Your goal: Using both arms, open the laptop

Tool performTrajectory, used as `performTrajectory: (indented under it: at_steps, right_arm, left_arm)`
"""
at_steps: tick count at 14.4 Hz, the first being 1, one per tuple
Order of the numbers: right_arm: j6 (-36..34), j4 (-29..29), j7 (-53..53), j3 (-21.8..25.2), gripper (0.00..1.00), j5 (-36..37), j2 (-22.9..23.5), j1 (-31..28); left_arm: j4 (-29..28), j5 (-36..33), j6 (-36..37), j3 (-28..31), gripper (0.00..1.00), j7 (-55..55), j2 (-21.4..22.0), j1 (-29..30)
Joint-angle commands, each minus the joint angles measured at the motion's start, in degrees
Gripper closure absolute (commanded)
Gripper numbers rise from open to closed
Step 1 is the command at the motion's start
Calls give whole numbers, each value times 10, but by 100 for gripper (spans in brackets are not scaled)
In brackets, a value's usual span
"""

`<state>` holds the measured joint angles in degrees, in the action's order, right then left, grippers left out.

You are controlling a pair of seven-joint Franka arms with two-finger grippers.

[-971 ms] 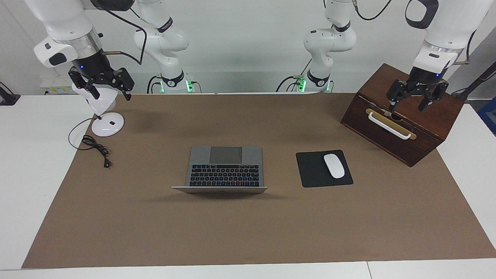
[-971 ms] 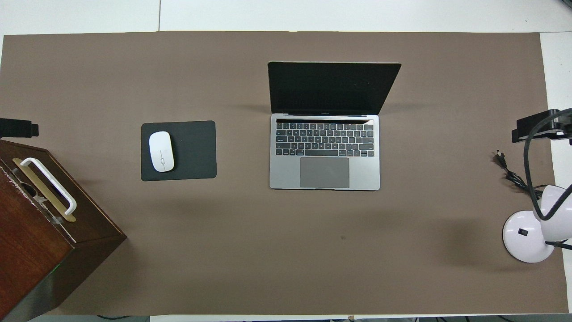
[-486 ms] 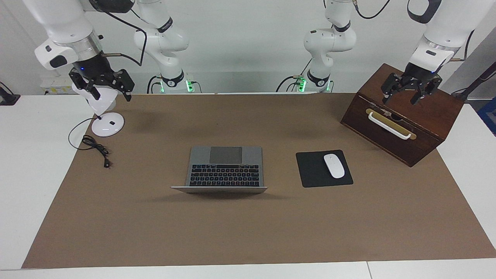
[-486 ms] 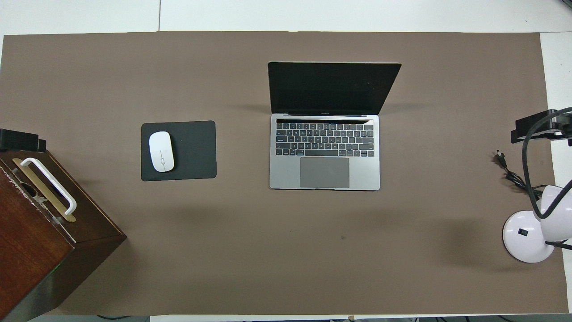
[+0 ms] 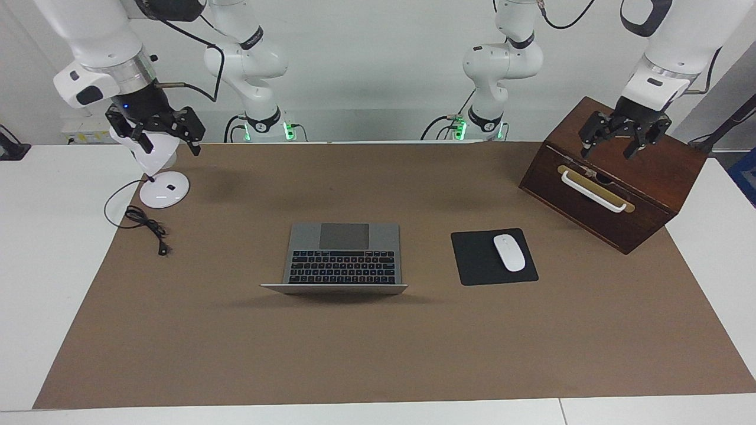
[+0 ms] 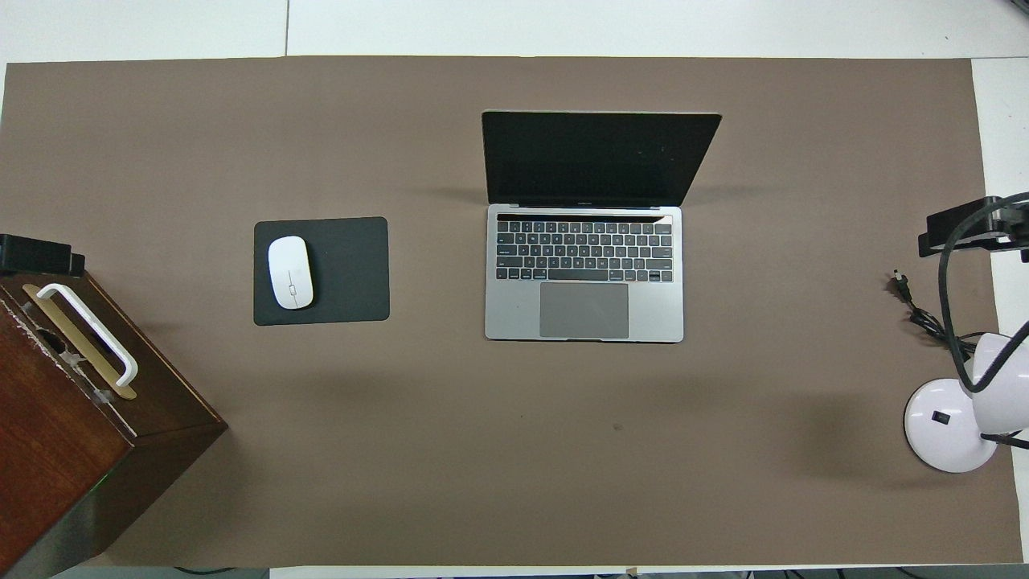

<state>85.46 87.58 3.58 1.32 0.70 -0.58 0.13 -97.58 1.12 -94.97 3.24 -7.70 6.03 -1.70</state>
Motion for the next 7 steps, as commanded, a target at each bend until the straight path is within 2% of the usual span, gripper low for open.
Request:
performTrajectory:
  at_steps: [1, 3, 7]
  right_arm:
    - [25, 19, 12, -4, 0, 10, 3, -5]
    - [47, 37, 12, -4, 0, 10, 3, -5]
    - [45, 37, 12, -3, 0, 11, 4, -10]
  left_arm:
    - [13, 6, 6, -2, 0, 3, -7, 1]
    - [13, 6, 7, -2, 0, 3, -7, -1]
    - [12, 6, 7, -2, 0, 3, -5, 0]
